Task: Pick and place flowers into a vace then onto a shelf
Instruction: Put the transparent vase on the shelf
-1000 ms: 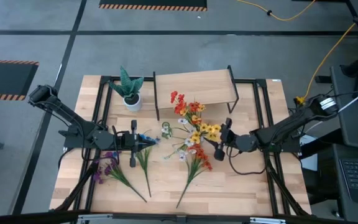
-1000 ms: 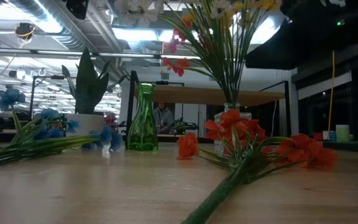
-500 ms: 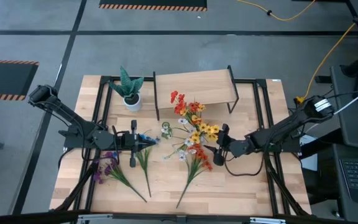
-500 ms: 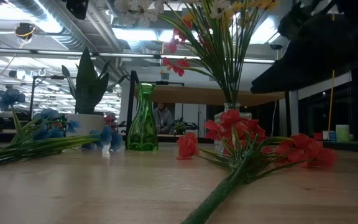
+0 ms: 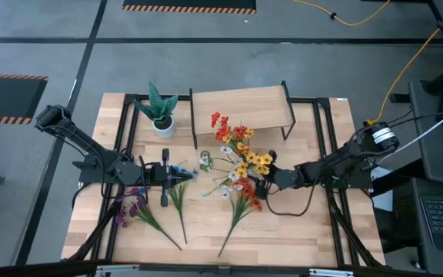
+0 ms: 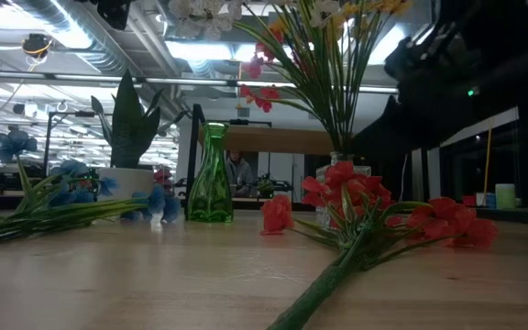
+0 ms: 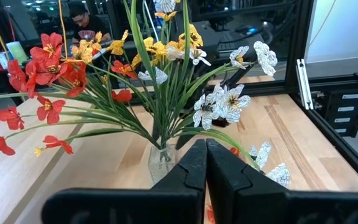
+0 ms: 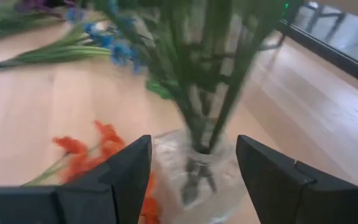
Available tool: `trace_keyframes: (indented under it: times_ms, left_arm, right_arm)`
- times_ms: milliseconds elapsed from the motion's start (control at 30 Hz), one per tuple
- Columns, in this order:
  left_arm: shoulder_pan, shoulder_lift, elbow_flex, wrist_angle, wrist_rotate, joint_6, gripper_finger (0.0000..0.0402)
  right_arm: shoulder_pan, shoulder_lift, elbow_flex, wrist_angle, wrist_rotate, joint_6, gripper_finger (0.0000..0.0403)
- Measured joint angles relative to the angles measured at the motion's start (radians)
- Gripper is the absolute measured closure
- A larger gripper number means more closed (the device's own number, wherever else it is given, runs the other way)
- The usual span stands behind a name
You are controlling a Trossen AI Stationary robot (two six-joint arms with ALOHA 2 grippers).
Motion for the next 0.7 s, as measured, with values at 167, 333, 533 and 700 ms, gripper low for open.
trace_keyframes:
  times_ms: [167,333,533,700]
  left_arm:
    - [0.0,0.0,0.0,-0.001,0.0,0.0,0.0394]
    - [0.0,0.0,0.0,-0.003,0.0,-0.003,0.0397]
    - [0.0,0.0,0.0,-0.003,0.0,-0.003,0.04]
    - [0.0,0.0,0.0,-0.003,0.0,-0.003,0.0396]
  right_arm:
    - [-0.015,0.025,0.0,0.013,-0.019,0.015,0.0166]
    - [-0.014,0.044,0.0,0.067,-0.026,-0.007,0.0166]
    - [-0.014,0.069,0.0,0.087,-0.026,-0.021,0.0166]
    - [-0.015,0.094,0.0,0.133,-0.026,-0.063,0.0166]
